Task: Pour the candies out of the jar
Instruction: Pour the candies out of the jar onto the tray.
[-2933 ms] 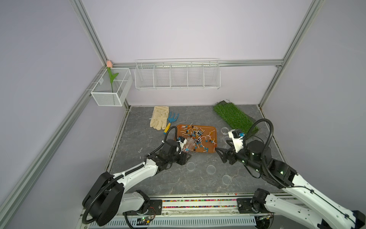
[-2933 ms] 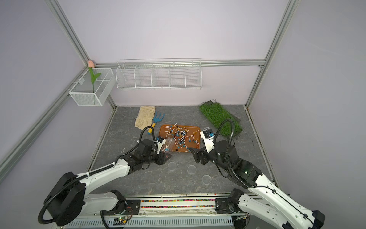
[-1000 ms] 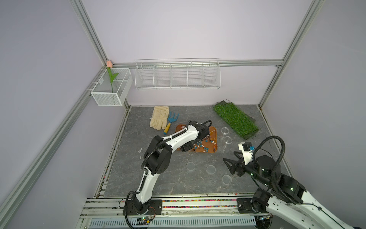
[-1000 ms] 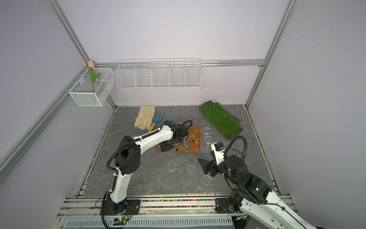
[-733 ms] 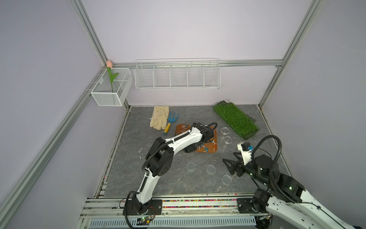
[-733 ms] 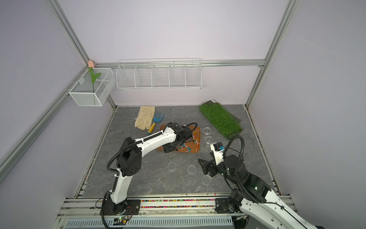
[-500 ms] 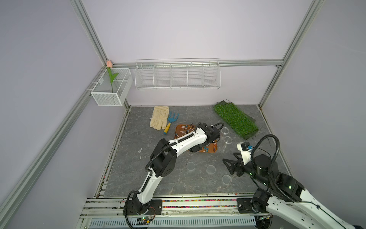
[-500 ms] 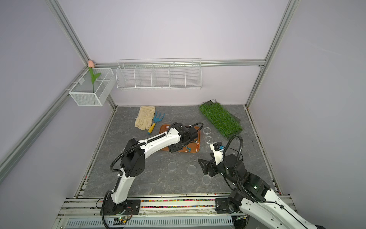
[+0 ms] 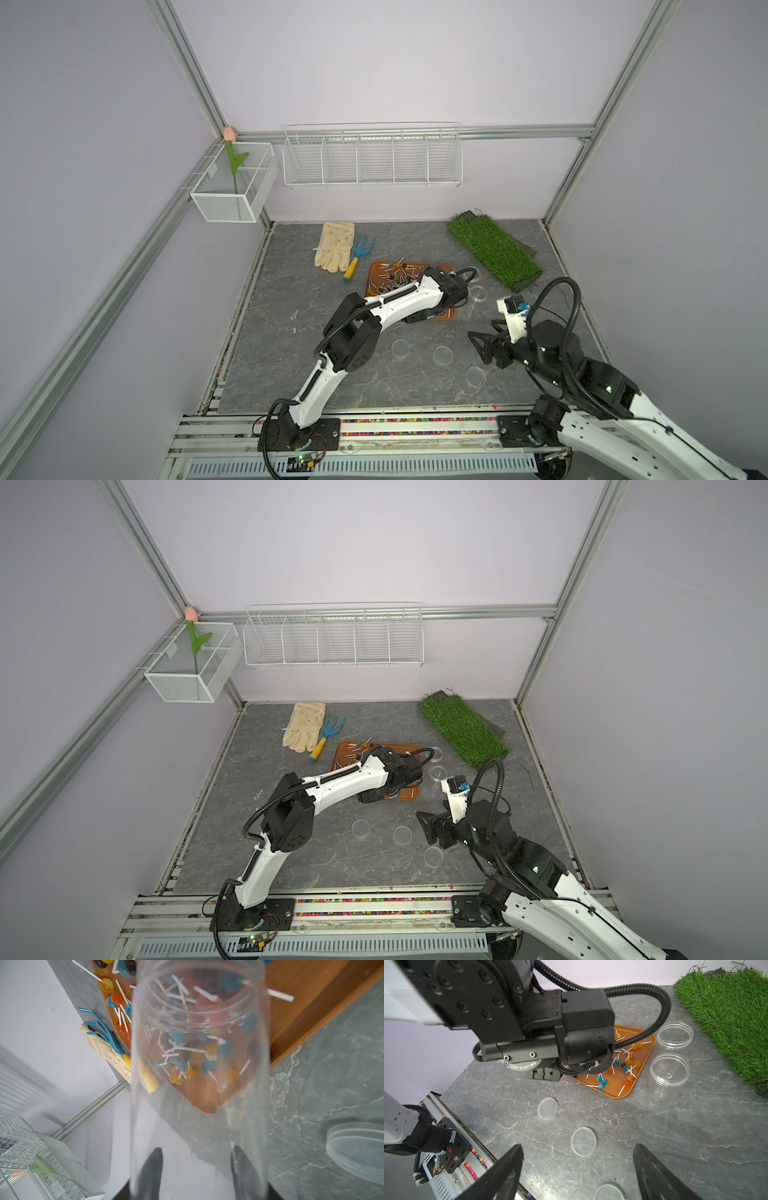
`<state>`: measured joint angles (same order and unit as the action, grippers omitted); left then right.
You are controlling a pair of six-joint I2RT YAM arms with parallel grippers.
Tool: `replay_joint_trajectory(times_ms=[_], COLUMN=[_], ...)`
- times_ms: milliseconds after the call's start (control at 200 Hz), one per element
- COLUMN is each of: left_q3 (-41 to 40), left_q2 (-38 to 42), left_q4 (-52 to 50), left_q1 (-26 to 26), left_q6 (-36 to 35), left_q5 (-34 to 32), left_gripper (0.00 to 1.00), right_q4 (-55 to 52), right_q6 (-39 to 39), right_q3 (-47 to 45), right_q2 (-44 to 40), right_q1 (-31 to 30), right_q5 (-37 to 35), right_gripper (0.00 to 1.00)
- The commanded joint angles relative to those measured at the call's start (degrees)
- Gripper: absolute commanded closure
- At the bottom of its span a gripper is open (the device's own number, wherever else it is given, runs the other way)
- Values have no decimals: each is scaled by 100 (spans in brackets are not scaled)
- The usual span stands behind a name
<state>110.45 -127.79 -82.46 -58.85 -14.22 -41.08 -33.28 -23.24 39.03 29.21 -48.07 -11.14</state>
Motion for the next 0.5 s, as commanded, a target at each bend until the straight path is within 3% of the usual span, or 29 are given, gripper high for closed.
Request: replay_joint_trajectory(times_ms=[0, 195, 495], left_q3=[-202, -908, -2073], left_q2=[456, 1293, 2953], left_q4=[13, 747, 1867], left_q1=[52, 364, 580], left_q6=[5, 422, 831], left_q5=[55, 1252, 2328], left_gripper=[59, 59, 59], right_q4=[-129, -328, -490], right_q6=[-141, -58, 183], right_q3=[247, 553, 1319], right_q2=[36, 165, 741], right_q1=[26, 24, 25], right_q5=[-112, -155, -200], right_gripper=[14, 15, 15])
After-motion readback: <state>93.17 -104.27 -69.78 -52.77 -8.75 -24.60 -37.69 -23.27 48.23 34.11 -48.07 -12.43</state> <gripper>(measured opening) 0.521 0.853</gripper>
